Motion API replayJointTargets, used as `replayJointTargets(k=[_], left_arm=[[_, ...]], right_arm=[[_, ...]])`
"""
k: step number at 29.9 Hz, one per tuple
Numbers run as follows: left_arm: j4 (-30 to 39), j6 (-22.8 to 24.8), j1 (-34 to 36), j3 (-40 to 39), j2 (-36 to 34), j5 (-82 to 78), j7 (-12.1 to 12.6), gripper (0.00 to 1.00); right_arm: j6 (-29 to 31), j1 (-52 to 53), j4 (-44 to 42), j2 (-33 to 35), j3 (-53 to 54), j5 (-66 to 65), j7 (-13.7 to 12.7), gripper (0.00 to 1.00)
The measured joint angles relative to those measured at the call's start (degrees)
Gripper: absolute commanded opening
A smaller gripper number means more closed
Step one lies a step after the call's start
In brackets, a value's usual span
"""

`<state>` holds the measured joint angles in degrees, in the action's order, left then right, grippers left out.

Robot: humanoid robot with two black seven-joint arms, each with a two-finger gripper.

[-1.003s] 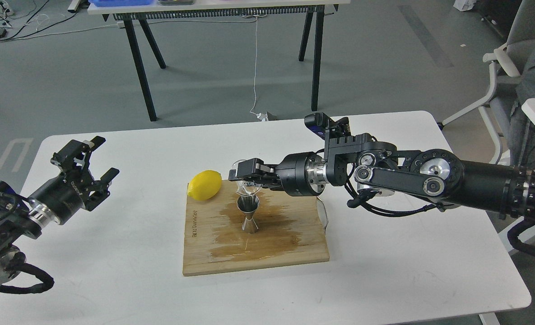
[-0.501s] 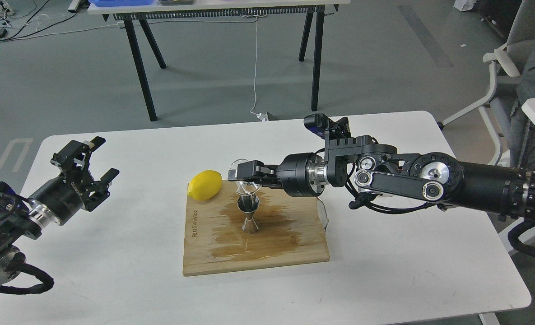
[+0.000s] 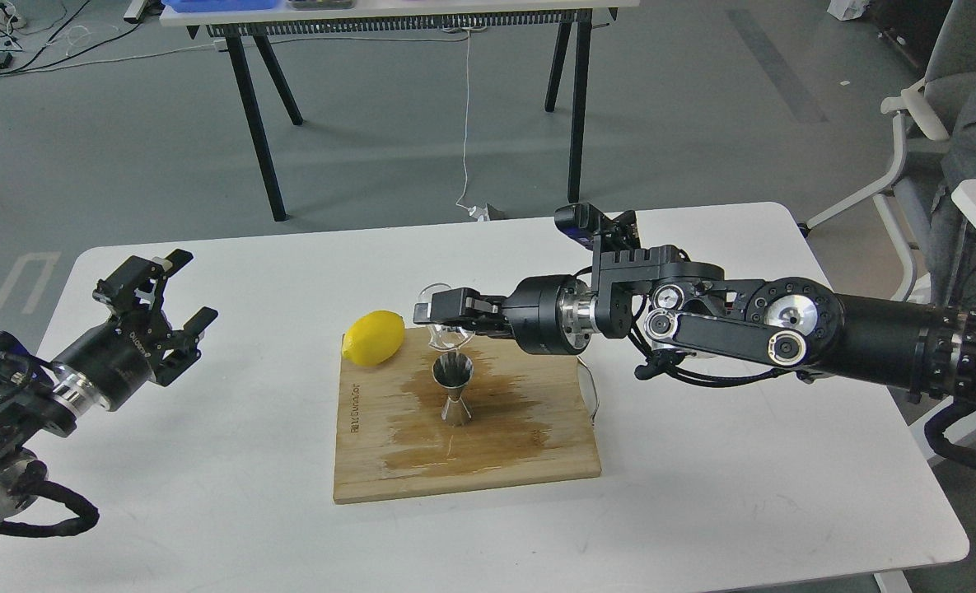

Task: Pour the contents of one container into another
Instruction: 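Tilt the glass cup over the jigger to pour into it, then carry the glass cup back away from the board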

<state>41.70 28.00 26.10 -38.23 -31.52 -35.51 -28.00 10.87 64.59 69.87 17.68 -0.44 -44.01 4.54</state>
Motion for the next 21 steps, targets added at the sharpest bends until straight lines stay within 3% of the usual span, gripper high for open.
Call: replayJointTargets(k=[21], left_arm=[[0.0,0.0,0.02,0.09,0.67,0.0,0.0,0.98]], right_arm=[[-0.71,-0.39,0.08,-0.01,0.0,-1.51,1.27,0.27]])
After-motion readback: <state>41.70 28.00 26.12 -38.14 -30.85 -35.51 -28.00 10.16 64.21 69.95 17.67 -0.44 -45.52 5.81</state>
